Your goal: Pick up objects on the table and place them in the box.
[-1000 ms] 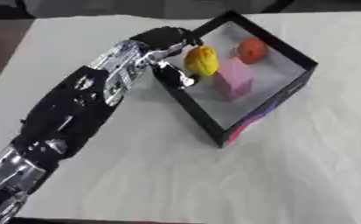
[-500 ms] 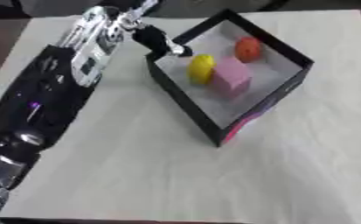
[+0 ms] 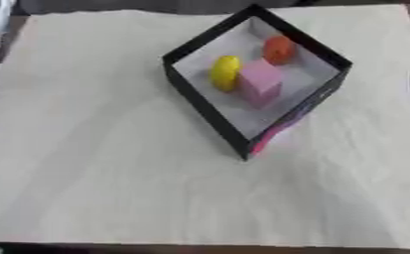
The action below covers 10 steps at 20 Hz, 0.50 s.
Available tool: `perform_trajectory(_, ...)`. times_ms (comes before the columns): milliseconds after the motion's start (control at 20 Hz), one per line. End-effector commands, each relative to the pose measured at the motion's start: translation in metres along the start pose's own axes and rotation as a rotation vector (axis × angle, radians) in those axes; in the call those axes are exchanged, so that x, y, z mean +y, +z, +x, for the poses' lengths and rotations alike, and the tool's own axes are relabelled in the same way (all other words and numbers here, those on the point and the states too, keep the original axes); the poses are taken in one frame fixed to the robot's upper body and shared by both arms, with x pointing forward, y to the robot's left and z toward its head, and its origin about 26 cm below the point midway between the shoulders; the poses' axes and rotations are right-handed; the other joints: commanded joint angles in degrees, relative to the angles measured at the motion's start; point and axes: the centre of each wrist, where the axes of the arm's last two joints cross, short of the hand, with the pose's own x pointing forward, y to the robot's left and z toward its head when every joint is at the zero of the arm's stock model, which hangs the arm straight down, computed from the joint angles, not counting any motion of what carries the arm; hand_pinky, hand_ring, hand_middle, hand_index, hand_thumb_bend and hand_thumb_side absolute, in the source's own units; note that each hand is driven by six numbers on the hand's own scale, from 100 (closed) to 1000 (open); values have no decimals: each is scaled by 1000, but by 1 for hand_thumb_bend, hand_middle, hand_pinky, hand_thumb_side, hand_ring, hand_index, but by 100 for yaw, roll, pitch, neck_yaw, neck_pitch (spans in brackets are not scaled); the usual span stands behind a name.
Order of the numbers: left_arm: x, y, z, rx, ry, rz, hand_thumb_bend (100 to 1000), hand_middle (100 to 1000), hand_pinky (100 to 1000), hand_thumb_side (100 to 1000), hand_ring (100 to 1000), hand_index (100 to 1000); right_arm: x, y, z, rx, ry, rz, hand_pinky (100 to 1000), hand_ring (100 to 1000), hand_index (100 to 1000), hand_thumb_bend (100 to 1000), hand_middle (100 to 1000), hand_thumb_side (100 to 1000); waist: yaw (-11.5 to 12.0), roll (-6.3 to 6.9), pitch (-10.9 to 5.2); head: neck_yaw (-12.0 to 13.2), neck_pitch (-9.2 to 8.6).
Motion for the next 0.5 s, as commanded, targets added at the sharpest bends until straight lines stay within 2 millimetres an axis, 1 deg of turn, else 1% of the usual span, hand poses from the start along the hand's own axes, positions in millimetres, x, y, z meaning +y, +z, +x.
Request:
perform_trajectory(50, 47, 22, -25, 22, -21, 159, 431, 777, 692, 404, 718, 860, -6, -5, 10, -49, 18, -21, 888, 853, 915, 239, 821, 326, 0, -141, -165, -102, 28)
perform_trajectory(150, 63, 40, -41, 74, -14, 230, 435, 775, 693, 428, 715, 859, -6, -4, 11, -52, 12, -28, 888, 853, 915, 247, 821, 324, -15, -211, -135, -109, -12)
perform_trajectory(250, 72, 57, -51, 117, 20, 296, 422, 775, 691, 444, 714, 858, -6, -4, 12, -56, 7, -33, 888, 853, 915, 238, 821, 326, -19, -267, -103, -116, -67)
perform_trajectory(500, 74, 90, -61, 207, 143, 424, 415, 779, 685, 489, 710, 868, -7, -3, 12, -64, -3, -43, 888, 854, 917, 237, 822, 330, -9, -379, 12, -101, -248)
